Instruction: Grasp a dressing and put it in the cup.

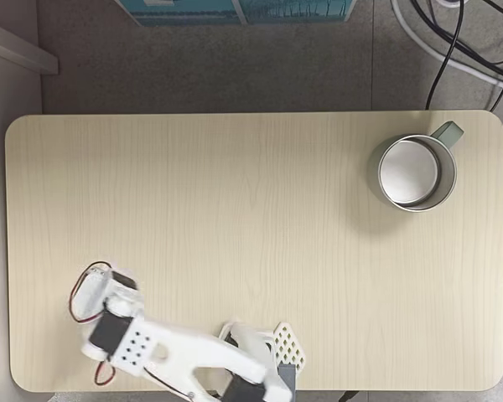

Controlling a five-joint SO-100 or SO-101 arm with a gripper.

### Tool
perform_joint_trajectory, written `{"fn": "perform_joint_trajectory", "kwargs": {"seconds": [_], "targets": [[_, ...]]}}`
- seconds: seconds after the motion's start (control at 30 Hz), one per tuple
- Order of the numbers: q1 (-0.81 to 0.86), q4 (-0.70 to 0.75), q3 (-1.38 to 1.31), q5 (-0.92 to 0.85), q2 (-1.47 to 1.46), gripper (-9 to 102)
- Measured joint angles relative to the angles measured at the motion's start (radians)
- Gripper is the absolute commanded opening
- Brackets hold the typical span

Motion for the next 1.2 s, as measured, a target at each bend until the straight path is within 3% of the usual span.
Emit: {"fn": "perform_joint_trajectory", "kwargs": {"seconds": [0.17,0.4,0.7,0.93,1.2], "targets": [[0.238,0.034,0.0,-0.032,-0.143,0],[0.755,-0.021,0.052,-0.091,-0.218,0],[1.312,-0.161,0.193,-0.06,0.075,0],[1.532,-0.201,0.417,-0.032,0.413,0],[1.589,-0.199,0.591,-0.038,0.658,0]]}}
